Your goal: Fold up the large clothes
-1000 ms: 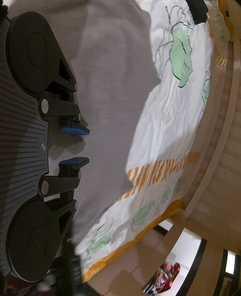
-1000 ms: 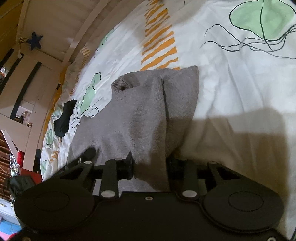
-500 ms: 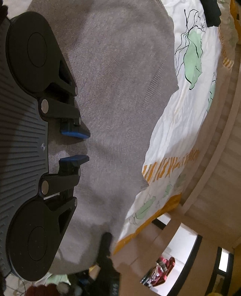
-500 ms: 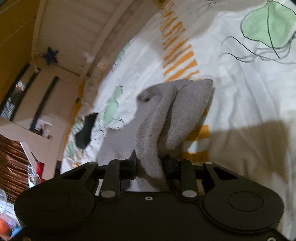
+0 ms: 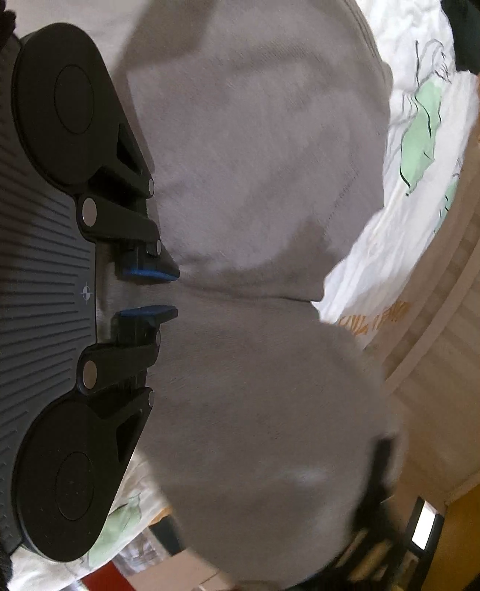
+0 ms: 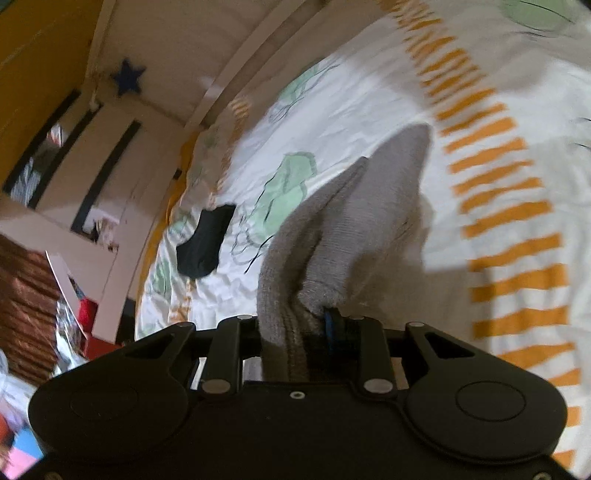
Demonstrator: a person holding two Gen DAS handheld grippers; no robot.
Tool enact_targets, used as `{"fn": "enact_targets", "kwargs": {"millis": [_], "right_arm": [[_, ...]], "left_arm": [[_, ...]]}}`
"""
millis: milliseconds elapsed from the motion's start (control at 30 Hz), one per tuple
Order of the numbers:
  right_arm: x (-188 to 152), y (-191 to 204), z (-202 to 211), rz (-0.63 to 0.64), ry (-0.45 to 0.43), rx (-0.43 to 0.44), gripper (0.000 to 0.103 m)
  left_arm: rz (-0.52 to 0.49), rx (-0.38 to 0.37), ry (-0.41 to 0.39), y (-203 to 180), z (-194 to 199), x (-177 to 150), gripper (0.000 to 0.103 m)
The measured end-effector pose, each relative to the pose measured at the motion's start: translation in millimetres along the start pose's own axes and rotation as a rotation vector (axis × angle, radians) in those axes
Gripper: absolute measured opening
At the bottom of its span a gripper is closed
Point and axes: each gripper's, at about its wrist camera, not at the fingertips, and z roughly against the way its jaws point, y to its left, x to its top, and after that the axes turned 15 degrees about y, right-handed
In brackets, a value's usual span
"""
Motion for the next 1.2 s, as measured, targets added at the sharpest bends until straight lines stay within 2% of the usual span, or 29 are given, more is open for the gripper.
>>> {"fn": "enact_targets", "kwargs": {"millis": [300, 533, 600, 667, 800, 867, 967, 1033, 1100, 1200], "right_arm": [[1, 71, -107, 0.103, 0.168, -0.041, 0.037], [-6, 82, -181, 0.100, 0.265, -0.086, 0.037], [-8, 83, -195, 0.096, 0.294, -0.059, 0.031], [-10, 89, -204, 0.113, 0.311, -0.041, 0.031], [-13, 118, -192, 0.259, 0.273, -0.044, 0.034], [-13, 126, -170, 0.308, 0.237, -0.033, 0.034], [-16, 131, -131, 0.387, 0.148, -0.081, 0.036], [-23, 127, -110, 0.415, 0.106, -0.119, 0.042], [-33, 114, -89, 0.414, 0.069, -0.149, 0.056], [-53, 91, -70, 0.391, 0.020, -0.187, 0.058]], "left_arm": [[0.070, -0.005, 0.006, 17, 32, -17, 0.016], [0.084, 0.038, 0.019, 25, 46, -29, 0.017], [0.107, 0.018, 0.025, 31, 46, -31, 0.017], [0.104, 0.020, 0.030, 31, 49, -30, 0.017], [0.104, 0.034, 0.015, 33, 60, -31, 0.021], [0.119, 0.017, -0.009, 37, 65, -33, 0.028], [0.166, -0.006, -0.074, 46, 76, -34, 0.037], [0.193, -0.023, -0.109, 52, 81, -33, 0.045], [0.225, -0.034, -0.139, 58, 84, -32, 0.050], [0.264, -0.017, -0.204, 64, 93, -32, 0.051]]}}
